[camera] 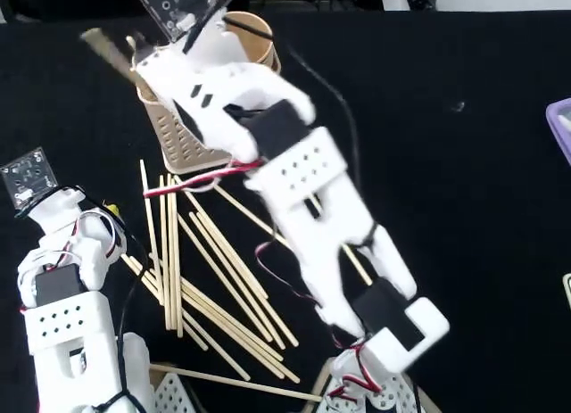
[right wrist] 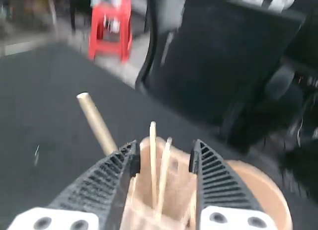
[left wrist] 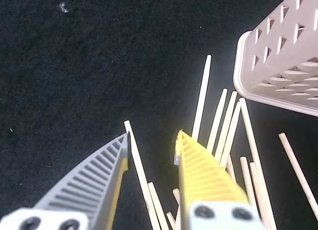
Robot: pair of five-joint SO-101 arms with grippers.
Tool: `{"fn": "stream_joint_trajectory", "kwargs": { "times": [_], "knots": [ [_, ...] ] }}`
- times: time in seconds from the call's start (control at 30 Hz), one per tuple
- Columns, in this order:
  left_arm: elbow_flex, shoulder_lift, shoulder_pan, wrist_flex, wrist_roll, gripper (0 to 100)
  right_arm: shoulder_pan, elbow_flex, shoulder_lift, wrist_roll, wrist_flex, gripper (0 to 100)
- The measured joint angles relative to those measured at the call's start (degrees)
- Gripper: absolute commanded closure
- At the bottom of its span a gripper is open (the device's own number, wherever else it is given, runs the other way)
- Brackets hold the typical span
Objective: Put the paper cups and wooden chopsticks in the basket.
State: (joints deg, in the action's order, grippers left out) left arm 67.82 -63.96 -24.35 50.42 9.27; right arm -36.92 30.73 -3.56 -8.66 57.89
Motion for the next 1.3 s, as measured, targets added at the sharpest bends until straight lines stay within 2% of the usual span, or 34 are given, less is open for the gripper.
{"fn": "stream_joint_trajectory", "kwargs": {
  "times": [0.23, 0.3, 0.4, 0.5, 0.6, 0.77, 0.87, 1.03, 1.2, 1.3],
  "knots": [
    [0.0, 0.0, 0.0, 0.0, 0.0, 84, 6.15, 2.64, 6.07, 0.0, 35.69, 82.1],
    [0.0, 0.0, 0.0, 0.0, 0.0, 84, 9.93, -0.35, 6.77, -0.53, 39.21, 82.0],
    [0.0, 0.0, 0.0, 0.0, 0.0, 84, 15.65, -9.23, 8.79, -5.27, 39.74, 81.9],
    [0.0, 0.0, 0.0, 0.0, 0.0, 84, 20.48, -22.95, 13.1, -8.53, 34.55, 81.9],
    [0.0, 0.0, 0.0, 0.0, 0.0, 84, 24.44, -39.56, 19.16, -10.73, 24.7, 81.9],
    [0.0, 0.0, 0.0, 0.0, 0.0, 84, 25.58, -69.01, 27.69, -12.13, 5.45, 81.9],
    [0.0, 0.0, 0.0, 0.0, 0.0, 84, 25.58, -80.97, 28.92, -12.13, -5.8, 81.9],
    [0.0, 0.0, 0.0, 0.0, 0.0, 84, 25.67, -86.59, 27.25, -12.13, -16.7, 82.1],
    [0.0, 0.0, 0.0, 0.0, 0.0, 84, 25.67, -87.03, 18.37, -12.13, -25.23, 82.2],
    [0.0, 0.0, 0.0, 0.0, 0.0, 84, 25.67, -86.33, 13.19, -12.13, -26.2, 82.2]
  ]
}}
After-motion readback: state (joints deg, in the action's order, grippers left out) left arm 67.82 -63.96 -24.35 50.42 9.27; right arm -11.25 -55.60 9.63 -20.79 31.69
